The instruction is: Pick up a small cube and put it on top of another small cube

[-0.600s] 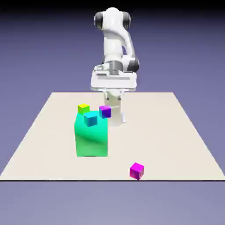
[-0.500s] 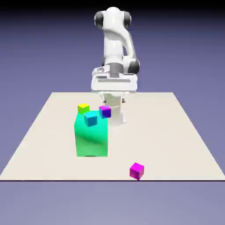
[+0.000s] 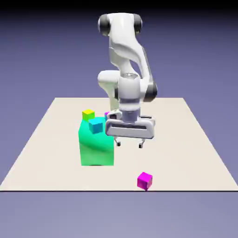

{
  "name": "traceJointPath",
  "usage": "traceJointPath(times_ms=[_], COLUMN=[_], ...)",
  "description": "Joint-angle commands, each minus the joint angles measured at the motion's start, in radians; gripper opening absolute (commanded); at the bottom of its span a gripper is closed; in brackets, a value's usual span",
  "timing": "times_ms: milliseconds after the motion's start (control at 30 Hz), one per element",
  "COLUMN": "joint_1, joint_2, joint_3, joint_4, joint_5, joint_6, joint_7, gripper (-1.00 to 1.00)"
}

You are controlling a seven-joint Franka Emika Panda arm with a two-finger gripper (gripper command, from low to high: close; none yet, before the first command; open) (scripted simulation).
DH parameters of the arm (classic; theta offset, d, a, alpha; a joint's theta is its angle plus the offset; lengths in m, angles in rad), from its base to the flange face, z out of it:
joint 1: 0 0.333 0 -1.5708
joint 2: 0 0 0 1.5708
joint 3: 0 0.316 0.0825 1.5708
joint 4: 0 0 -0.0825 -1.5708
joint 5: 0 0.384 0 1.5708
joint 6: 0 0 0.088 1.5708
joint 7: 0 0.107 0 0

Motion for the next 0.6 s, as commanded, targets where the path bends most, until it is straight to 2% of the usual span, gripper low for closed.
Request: traceJointPath(times_ms=[0,400,567], joint_1=[-0.013,-0.157,-0.11], joint_2=[0.036,0.459,0.571], joint_3=[0.017,0.211,0.169], joint_4=[0.026,0.329,0.295], joint_5=[0.0,-0.005,-0.045], joint_6=[-0.027,-0.342,-0.198], joint_7=[0.024,0.307,0.324], gripper=[0.0,0.0,0.0])
